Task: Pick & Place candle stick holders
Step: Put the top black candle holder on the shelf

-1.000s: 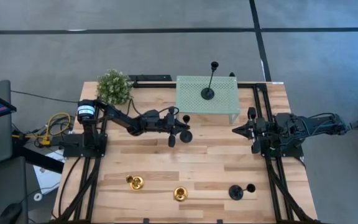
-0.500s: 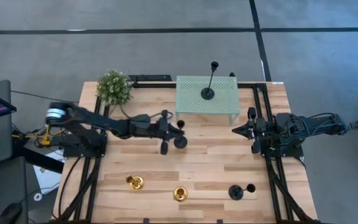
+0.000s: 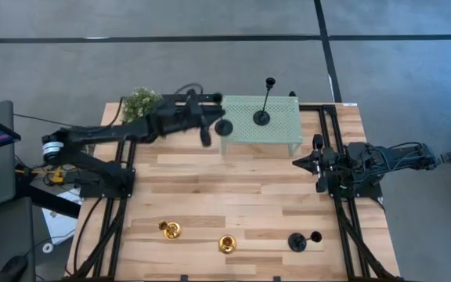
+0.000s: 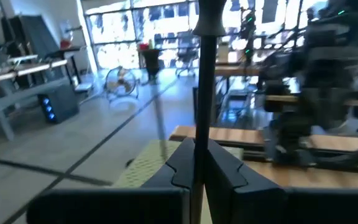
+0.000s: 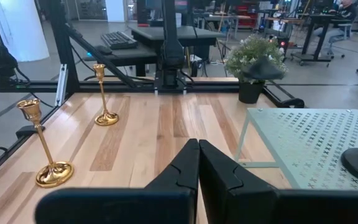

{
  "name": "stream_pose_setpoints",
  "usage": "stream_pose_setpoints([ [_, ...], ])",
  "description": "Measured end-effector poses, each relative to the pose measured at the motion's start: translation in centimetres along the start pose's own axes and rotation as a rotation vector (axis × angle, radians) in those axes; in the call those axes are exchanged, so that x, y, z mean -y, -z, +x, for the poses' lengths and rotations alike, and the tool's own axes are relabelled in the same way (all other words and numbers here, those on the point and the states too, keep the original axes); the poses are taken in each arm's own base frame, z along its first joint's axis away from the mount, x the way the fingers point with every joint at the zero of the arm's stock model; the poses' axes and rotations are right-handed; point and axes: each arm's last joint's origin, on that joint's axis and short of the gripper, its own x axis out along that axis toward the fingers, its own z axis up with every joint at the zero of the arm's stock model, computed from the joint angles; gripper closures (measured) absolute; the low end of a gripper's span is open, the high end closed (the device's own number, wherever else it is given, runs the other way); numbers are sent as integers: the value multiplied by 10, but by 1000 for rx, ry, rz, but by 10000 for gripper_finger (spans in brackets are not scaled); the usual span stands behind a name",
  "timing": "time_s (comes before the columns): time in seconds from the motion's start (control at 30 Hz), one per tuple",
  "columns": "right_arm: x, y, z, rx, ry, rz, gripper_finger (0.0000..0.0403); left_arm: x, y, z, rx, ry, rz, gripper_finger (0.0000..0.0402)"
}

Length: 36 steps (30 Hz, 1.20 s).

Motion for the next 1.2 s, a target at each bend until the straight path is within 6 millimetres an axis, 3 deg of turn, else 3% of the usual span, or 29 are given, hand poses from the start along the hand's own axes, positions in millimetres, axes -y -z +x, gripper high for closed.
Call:
stream_pose_setpoints([
  [0.2,0,0,0,-2,0,0,403,-41,-16,40,40,-12,-5,388],
  [0.5,0,1,0,-6,-2,-1,403,-86,11,85,-38,-46,-81,387],
  [0.97,0,1,0,-6,-3,-10,403,-97,29,104,0,-69,-80,387],
  [1.2,0,1,0,-6,-2,-10,403,-99,51,116,-17,-69,-99,387],
])
